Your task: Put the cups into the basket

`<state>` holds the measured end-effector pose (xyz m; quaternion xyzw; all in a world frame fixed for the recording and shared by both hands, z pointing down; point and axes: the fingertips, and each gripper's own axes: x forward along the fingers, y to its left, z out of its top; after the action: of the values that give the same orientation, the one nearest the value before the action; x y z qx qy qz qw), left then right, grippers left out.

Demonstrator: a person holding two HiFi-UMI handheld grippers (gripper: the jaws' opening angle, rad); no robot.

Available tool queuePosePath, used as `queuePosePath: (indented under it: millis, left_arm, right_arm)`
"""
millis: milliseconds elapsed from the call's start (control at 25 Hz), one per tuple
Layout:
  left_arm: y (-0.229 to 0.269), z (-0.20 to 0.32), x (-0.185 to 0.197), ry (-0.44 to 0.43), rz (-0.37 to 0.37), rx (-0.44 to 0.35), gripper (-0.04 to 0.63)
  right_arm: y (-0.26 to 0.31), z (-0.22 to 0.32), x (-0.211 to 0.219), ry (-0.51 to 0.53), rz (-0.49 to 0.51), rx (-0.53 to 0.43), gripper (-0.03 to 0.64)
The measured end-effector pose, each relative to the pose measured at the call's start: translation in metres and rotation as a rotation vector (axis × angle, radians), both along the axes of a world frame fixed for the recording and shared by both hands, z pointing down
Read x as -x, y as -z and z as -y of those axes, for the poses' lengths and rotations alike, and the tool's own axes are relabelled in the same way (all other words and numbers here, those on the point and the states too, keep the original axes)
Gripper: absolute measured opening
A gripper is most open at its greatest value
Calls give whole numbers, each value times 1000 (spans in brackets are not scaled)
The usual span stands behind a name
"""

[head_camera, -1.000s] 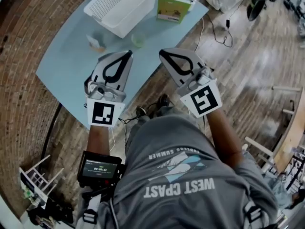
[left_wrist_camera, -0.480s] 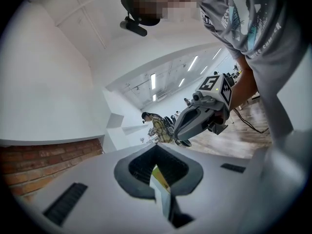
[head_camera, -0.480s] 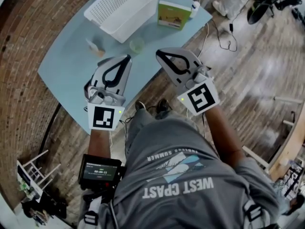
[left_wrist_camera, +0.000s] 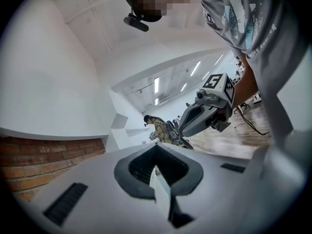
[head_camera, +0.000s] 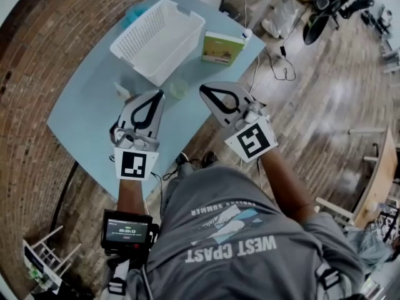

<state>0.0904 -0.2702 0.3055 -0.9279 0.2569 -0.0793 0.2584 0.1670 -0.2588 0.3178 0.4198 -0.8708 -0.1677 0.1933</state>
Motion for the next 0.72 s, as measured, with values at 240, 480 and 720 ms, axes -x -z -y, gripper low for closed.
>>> queuePosePath:
  millis: [240, 480, 720]
  left_arm:
    - [-6, 13, 22, -64, -13, 17, 0]
    - [-23, 21, 37, -99, -11, 55, 0]
    - [-28, 34, 48, -77, -22, 87, 0]
  right_arm:
    - [-11, 23, 19, -59, -12, 8, 14]
    - [-30, 40, 32, -91, -46, 66, 14]
    - [-55, 66, 45, -54, -58, 129, 14]
